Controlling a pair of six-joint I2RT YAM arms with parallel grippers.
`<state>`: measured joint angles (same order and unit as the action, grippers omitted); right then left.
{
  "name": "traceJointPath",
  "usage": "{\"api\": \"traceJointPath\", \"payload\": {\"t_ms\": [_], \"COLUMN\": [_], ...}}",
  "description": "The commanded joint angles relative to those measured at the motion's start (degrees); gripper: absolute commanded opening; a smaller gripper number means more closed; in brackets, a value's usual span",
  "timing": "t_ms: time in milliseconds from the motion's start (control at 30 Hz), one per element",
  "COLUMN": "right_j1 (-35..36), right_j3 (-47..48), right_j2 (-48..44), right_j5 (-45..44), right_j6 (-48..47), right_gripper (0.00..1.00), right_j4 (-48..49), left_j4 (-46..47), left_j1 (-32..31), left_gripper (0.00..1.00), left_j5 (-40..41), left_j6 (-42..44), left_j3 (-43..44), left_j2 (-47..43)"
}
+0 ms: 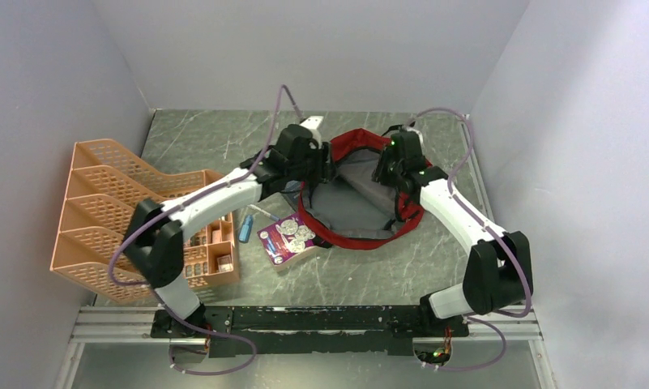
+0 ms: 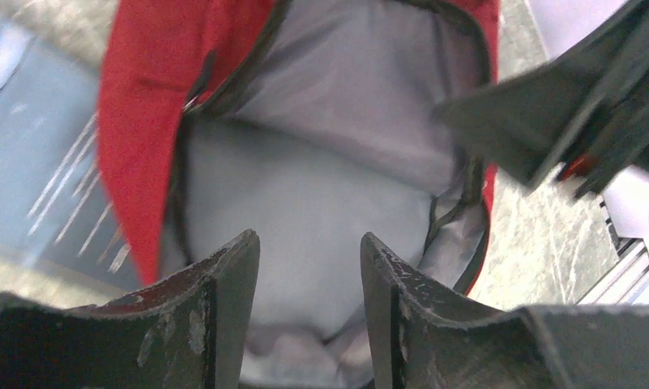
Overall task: Pack the student bag
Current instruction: Adjust the student bag at the center of the board.
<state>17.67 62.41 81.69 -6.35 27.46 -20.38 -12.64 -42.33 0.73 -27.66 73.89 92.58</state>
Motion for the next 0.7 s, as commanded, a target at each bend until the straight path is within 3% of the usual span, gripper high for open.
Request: {"api": "traceJointPath", "payload": {"t_ms": [0, 233, 533, 667], "right_j1": [0.11, 0.26, -0.46, -2.65], "right_j3": [-5.73, -9.85, -10.11, -11.49], "right_j2": [0.44, 0.44, 1.04, -0.03], "right_j5": [-2.03, -10.2, -23.94, -25.96], "right_j6": [5.29, 3.68, 0.62, -0.4], "right_gripper": [0.45, 0.46, 0.53, 0.55], "right_j4": [0.73, 0.45, -3.4, -3.17], "left_j4": [9.24, 12.19, 10.27, 9.99], "left_j1": [-2.27, -2.85, -2.81, -2.15], "left_gripper": [0.53, 0.59, 0.63, 0.63], "left_j5": [-4.55, -7.03, -3.7, -3.09], "left_j6": [2.03, 2.69, 4.64, 4.81], "left_j3": [8.11, 14.25, 17.15, 16.94], "left_j2": [9.62, 23.7, 30.05, 30.47]}}
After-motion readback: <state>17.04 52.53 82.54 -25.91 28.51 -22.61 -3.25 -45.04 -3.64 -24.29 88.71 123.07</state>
